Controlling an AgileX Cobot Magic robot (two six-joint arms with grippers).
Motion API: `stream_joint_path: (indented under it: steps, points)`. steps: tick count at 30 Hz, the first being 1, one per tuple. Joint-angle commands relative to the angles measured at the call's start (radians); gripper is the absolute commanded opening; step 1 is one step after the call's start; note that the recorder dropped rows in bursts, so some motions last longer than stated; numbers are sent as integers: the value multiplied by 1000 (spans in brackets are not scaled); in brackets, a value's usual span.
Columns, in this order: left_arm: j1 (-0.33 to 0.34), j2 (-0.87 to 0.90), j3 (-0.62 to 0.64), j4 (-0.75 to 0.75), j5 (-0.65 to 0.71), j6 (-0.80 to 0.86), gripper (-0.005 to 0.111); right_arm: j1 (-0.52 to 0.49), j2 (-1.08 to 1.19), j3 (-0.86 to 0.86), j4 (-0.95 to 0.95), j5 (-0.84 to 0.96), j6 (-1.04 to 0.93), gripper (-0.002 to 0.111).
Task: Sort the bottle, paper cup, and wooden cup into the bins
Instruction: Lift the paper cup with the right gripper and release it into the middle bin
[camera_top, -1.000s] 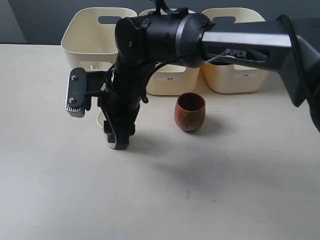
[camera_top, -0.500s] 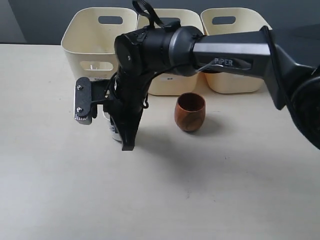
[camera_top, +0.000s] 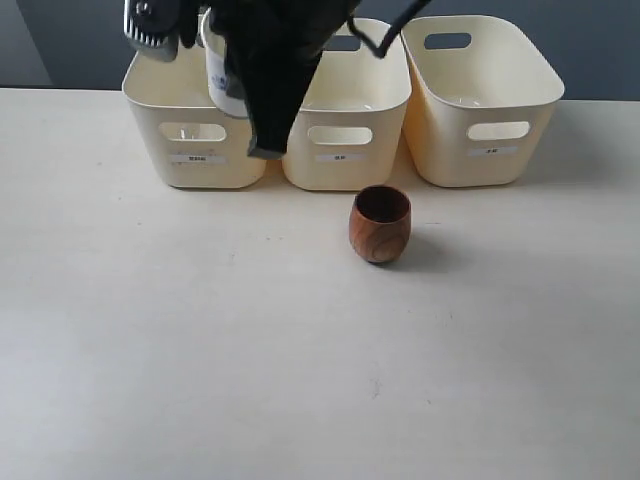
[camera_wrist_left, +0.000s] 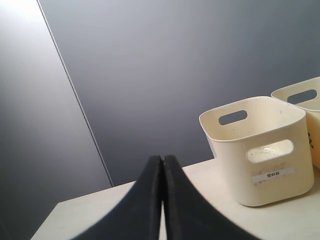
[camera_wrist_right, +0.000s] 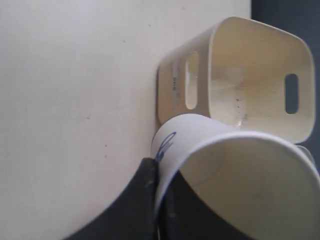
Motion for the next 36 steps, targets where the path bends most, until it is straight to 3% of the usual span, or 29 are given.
stream_joint_path:
  steps: [1,4,12,24,36]
  points:
    - [-1,-2,2,0,-2,0,0,1,-71,-3,-95,-18,106,-1]
    - [-1,-2,2,0,-2,0,0,1,-86,-3,-261,-68,287,-1]
    - [-1,-2,2,0,-2,0,0,-23,-84,69,-469,-192,476,-1]
    - [-1,-2,2,0,-2,0,0,-198,-45,149,-398,-399,567,-1]
    - [-1,-2,2,0,-2,0,0,-259,77,149,-354,-566,579,-1]
